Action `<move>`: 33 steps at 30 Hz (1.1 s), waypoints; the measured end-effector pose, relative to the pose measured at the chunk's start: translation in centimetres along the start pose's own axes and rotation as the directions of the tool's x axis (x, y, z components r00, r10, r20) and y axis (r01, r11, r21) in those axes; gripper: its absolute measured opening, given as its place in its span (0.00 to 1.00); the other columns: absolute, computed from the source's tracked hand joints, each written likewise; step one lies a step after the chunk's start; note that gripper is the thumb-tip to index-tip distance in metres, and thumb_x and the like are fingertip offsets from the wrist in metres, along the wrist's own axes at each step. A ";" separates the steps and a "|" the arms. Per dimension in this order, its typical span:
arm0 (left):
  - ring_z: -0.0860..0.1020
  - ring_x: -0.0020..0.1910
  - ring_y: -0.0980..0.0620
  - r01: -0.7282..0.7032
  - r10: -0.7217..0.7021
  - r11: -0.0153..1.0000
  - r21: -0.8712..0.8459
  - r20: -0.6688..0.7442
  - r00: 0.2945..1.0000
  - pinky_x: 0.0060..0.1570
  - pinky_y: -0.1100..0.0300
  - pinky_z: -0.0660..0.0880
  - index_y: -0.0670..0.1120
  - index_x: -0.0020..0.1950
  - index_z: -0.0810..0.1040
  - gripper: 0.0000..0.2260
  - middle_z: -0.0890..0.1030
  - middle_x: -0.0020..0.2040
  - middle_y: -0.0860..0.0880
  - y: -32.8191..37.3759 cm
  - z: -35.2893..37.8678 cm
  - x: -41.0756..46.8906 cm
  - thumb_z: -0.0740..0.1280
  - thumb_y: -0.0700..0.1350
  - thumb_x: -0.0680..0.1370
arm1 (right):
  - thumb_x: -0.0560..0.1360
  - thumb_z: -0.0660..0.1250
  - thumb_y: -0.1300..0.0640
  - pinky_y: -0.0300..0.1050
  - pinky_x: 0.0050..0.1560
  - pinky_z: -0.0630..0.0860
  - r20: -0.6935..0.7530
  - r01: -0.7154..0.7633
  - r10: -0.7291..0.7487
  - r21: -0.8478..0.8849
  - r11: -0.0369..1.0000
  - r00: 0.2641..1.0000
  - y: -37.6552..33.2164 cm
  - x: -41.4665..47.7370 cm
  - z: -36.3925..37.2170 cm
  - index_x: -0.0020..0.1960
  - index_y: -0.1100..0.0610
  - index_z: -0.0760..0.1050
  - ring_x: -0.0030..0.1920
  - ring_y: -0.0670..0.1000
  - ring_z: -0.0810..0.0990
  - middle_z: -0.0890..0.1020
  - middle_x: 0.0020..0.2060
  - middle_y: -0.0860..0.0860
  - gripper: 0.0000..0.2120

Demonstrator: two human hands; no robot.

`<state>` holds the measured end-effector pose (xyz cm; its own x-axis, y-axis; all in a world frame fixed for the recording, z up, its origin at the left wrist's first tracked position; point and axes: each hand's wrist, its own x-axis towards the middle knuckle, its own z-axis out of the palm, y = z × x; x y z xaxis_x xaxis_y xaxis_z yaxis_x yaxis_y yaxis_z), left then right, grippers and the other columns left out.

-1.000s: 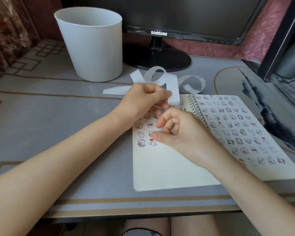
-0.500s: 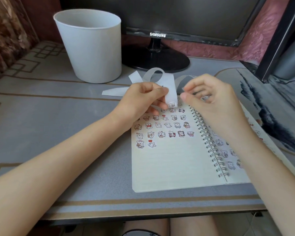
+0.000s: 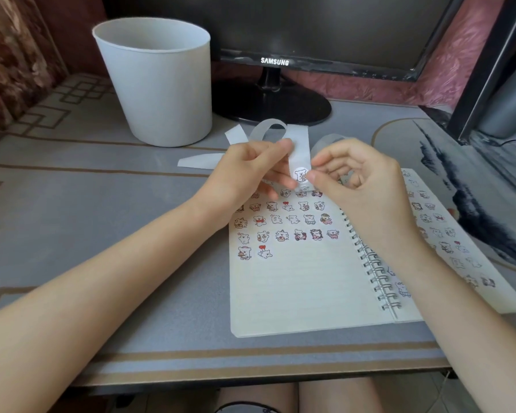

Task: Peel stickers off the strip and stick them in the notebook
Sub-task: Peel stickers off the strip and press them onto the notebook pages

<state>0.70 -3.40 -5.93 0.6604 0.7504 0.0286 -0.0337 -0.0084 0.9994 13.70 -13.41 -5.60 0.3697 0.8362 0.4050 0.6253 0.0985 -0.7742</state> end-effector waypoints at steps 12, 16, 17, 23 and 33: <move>0.80 0.34 0.57 -0.032 0.029 0.998 0.062 0.036 0.999 0.28 0.68 0.73 0.42 0.42 0.80 0.05 0.80 0.35 0.50 0.0 0.0 -0.2 0.68 0.41 0.77 | 0.72 0.71 0.61 0.31 0.40 0.71 -0.043 -0.022 0.021 -0.021 1.000 0.999 0.3 0.1 -0.1 0.46 0.54 0.82 0.37 0.43 0.78 0.83 0.37 0.46 0.04; 0.80 0.35 0.58 -0.040 0.037 0.997 0.071 0.045 0.998 0.29 0.68 0.73 0.41 0.43 0.81 0.05 0.80 0.38 0.48 -0.1 0.1 -0.2 0.68 0.40 0.77 | 0.71 0.73 0.60 0.35 0.42 0.74 -0.035 -0.024 0.024 -0.007 1.000 0.999 0.3 0.1 -0.1 0.44 0.55 0.82 0.38 0.46 0.79 0.84 0.37 0.48 0.03; 0.80 0.35 0.58 -0.043 0.039 0.996 0.076 0.049 0.998 0.30 0.68 0.73 0.40 0.43 0.81 0.05 0.80 0.38 0.48 -0.1 0.1 -0.2 0.68 0.40 0.77 | 0.71 0.73 0.60 0.36 0.42 0.75 -0.036 -0.029 0.029 -0.004 1.000 0.999 0.4 0.1 -0.1 0.44 0.55 0.82 0.38 0.48 0.79 0.84 0.37 0.49 0.02; 0.80 0.35 0.58 -0.044 0.039 0.994 0.100 0.047 0.998 0.30 0.68 0.73 0.43 0.42 0.82 0.05 0.82 0.37 0.51 -0.3 0.0 -0.1 0.69 0.41 0.76 | 0.70 0.74 0.60 0.33 0.40 0.74 -0.018 -0.056 0.056 0.024 0.998 0.998 0.4 0.3 -0.2 0.42 0.54 0.81 0.34 0.42 0.79 0.83 0.36 0.48 0.03; 0.80 0.32 0.58 0.012 -0.014 0.998 0.060 0.028 1.000 0.28 0.69 0.73 0.40 0.41 0.80 0.05 0.80 0.36 0.48 -0.4 0.1 0.1 0.68 0.39 0.76 | 0.72 0.72 0.55 0.34 0.46 0.66 -0.013 0.064 -0.070 -0.273 0.960 0.997 0.5 0.0 -0.2 0.43 0.53 0.80 0.44 0.46 0.72 0.76 0.42 0.44 0.02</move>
<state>0.80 -3.40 -6.30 0.6812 0.7320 0.0154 0.0193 -0.0391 0.9990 14.13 -13.51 -5.90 0.3340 0.8201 0.4646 0.8113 0.0007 -0.5846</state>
